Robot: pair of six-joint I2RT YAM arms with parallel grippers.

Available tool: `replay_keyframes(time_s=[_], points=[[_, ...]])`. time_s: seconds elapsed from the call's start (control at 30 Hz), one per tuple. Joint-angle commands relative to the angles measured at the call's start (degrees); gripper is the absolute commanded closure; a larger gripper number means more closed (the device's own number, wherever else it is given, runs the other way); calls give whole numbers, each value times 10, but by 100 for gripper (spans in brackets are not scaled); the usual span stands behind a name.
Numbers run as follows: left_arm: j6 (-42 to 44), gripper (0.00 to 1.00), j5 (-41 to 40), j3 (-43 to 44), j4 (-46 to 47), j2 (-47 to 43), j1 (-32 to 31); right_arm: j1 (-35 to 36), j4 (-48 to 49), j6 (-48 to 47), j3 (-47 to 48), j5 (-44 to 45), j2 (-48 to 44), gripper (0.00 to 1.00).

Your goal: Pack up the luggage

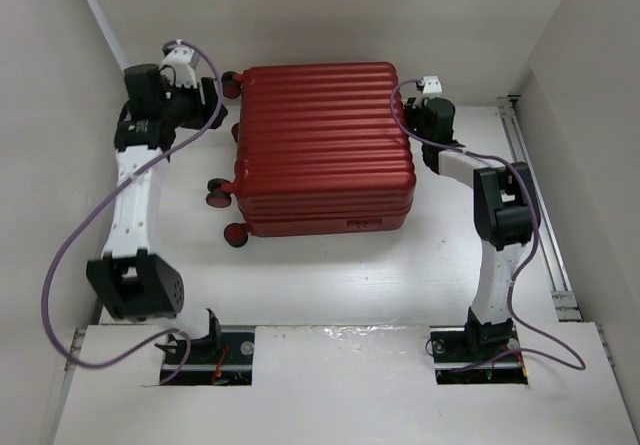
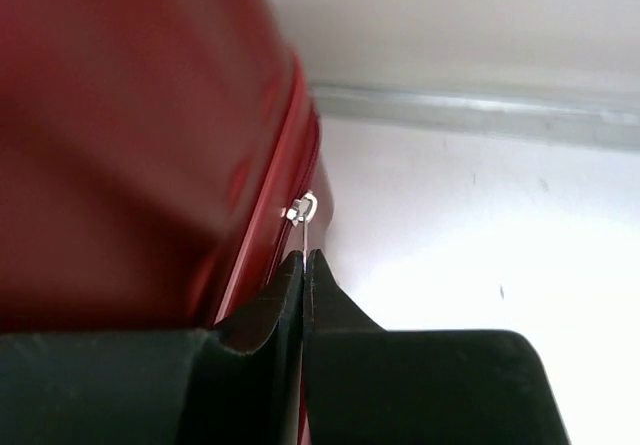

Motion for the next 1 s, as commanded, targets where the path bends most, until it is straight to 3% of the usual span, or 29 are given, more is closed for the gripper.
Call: replay_keyframes(time_s=[0.0,0.1,0.3,0.43,0.63,0.73,0.87,0.97], points=[[16,46,-183,-5,19,44,-31,59,46,5,-59,-35,-87,100],[75,46,-241,4,14,92,-79,85,77,5,-133,-22,-129,100],[105,46,-200,73,-15,197,-91,154,109,-1,-265,16,-258,100],[168,46,-127,174,-34,281,-103,265,109,14,-377,41,-334,100],[328,47,-70,343,-152,390,-166,450,109,90,-443,112,-411,100],[358,48,-57,359,-159,396,-193,518,73,125,-473,139,-456,100],[370,48,6,333,-159,362,-206,538,-31,158,-539,211,-561,100],[394,48,-1,283,-172,300,-227,543,-106,164,-572,235,-653,100]])
